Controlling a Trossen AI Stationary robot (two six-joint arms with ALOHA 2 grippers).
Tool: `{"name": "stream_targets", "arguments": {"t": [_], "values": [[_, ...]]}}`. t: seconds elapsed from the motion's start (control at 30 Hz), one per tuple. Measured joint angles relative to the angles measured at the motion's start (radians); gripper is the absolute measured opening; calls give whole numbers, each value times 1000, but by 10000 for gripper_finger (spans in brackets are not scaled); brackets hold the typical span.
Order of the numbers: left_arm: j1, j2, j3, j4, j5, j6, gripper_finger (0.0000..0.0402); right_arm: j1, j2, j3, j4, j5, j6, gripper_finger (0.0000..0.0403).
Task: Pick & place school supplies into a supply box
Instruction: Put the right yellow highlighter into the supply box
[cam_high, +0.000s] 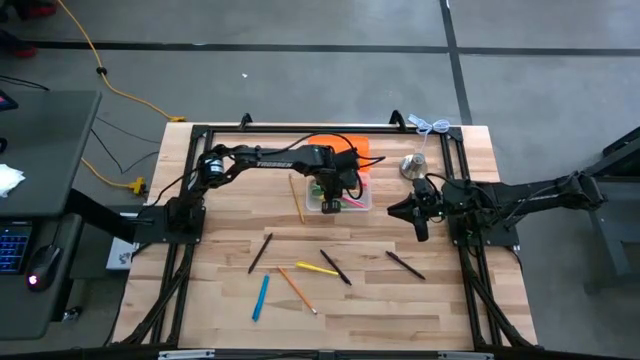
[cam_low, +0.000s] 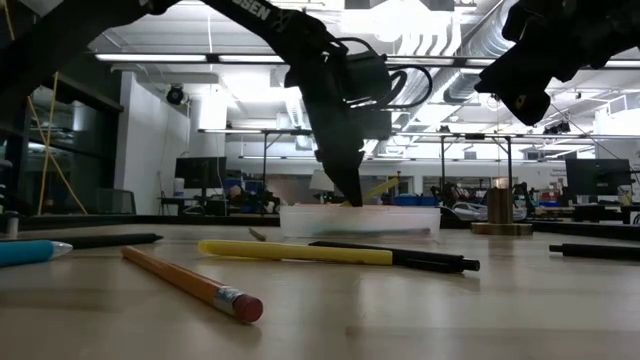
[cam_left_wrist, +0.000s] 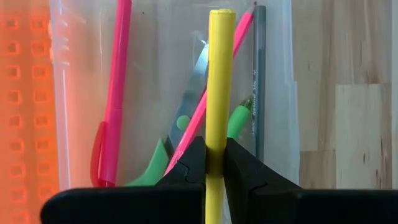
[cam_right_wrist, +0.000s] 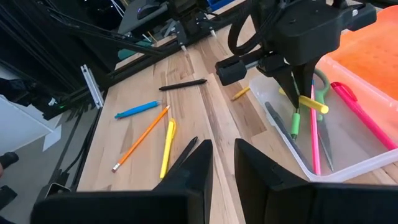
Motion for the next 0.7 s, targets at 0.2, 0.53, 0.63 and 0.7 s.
{"name": "stream_targets", "arguments": {"t": [0.2, 0.53, 0.63, 0.7], "values": [[0, 0, 1, -6, 0, 0, 56, 0, 0, 0, 0, 2, 0, 43], [0, 0, 1, -27, -3, 26, 84, 0, 0, 0, 9, 2, 0, 43], [0, 0, 1, -27, -6, 26, 107, 0, 0, 0, 8, 2, 0, 43], [0, 0, 1, -27, -7, 26, 119, 0, 0, 0, 8, 2, 0, 43]]}}
